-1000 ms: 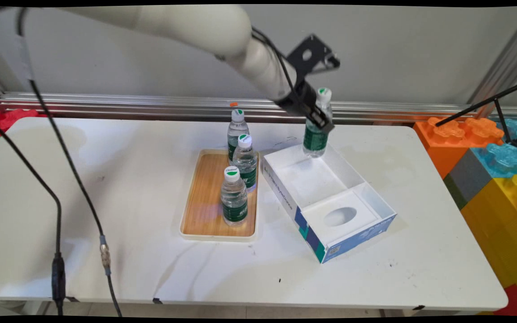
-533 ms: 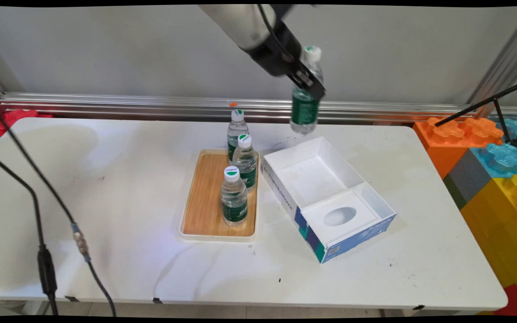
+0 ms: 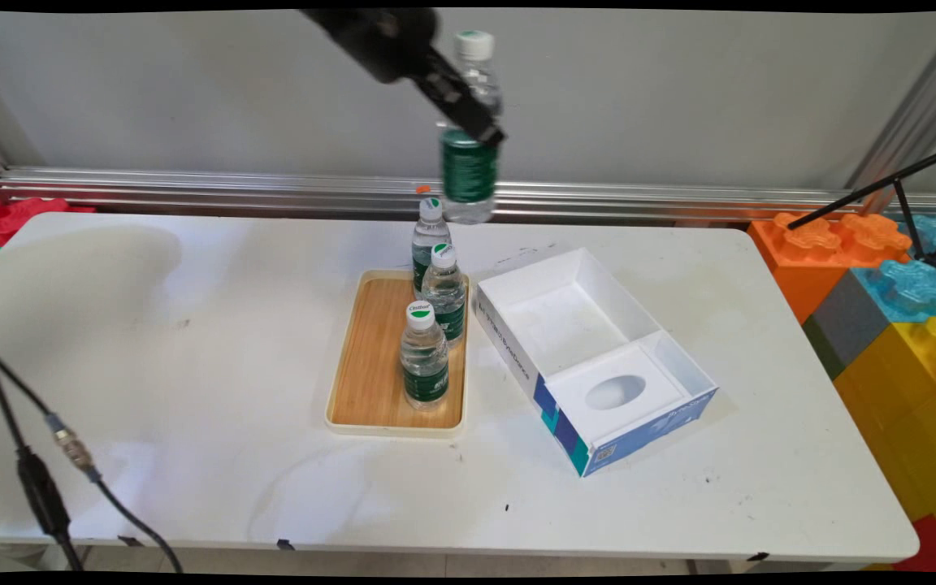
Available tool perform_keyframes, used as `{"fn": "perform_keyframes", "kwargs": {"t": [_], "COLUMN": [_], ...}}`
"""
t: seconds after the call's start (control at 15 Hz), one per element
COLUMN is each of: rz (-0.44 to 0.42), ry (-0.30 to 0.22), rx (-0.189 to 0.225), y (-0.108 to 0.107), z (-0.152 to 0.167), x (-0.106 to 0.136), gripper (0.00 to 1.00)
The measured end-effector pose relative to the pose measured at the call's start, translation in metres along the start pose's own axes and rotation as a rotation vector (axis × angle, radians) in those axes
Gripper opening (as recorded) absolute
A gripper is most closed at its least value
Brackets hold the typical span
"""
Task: Place the picked object on the tray
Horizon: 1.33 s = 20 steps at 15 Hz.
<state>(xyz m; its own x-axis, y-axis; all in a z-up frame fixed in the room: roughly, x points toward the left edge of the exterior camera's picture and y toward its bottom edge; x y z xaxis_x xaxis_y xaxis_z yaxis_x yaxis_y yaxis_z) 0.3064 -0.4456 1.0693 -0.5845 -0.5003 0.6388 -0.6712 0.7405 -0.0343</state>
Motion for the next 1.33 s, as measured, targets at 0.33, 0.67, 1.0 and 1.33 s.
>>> {"fn": "perform_keyframes", "kwargs": {"t": [0.33,0.67,1.0,1.33], "rz": [0.079,0.192,0.320,0.417], "ry": [-0.023,0.004,0.095,0.129], "rx": [-0.068,-0.114,-0.176,-0.258], "y": [-0.024,-0.059,-0.081,-0.101], "z": [-0.055,-0.065,-0.032,0.023], "x": [-0.065,-0.129,-0.168,-0.206], "gripper": [0.00,0.00,0.00,0.00]}}
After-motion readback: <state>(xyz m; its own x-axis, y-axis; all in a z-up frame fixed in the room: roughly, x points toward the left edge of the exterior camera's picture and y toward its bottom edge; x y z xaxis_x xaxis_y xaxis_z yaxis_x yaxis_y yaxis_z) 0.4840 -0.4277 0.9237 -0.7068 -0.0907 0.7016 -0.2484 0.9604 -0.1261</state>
